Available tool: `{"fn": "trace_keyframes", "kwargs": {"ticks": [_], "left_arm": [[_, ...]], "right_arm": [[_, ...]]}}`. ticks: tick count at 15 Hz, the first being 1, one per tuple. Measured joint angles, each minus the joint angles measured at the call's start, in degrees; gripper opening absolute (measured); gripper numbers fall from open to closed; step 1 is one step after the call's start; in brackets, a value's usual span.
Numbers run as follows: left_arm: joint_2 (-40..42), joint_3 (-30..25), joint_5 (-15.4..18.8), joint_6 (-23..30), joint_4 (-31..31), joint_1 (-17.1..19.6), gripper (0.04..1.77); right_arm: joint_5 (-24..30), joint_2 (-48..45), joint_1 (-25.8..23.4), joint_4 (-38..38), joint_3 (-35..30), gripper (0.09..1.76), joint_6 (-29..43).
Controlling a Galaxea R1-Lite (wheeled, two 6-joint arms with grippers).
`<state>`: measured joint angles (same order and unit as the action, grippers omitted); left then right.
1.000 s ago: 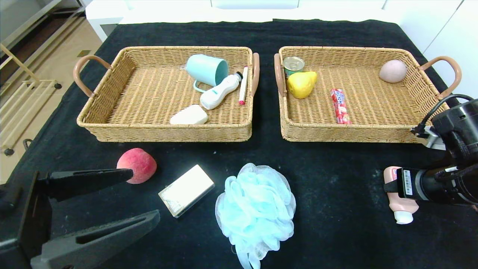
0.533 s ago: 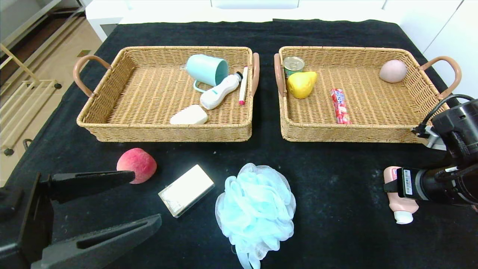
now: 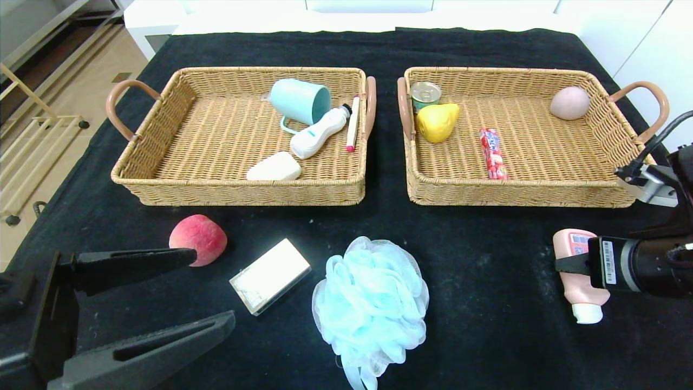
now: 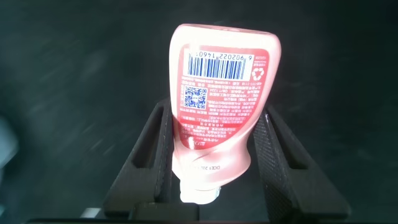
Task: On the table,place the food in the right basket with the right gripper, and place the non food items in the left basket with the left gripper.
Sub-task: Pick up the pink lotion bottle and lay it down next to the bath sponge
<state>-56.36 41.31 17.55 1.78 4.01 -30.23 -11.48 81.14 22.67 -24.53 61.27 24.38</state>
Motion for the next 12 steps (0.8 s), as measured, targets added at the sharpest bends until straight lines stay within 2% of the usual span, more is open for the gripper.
{"fn": "trace_keyframes", "kwargs": {"ticks": [7,9,12], "left_arm": [[-0.3,-0.2,-0.1,0.0,0.2,0.0,1.72],[-0.4,-0.2,-0.2,0.0,0.3,0.0,1.72],[-0.4,-0.2,-0.1,0.0,0.3,0.0,1.72]], "right_arm": [[-0.2,-0.6,20.3,-1.0,-0.6,0.85,1.8],[-0.3,1.4,23.5,-1.0,-0.7,0.85,3.4],[-0.6,5.0,25.7,-0.7,-0.4,0.85,4.0]]}}
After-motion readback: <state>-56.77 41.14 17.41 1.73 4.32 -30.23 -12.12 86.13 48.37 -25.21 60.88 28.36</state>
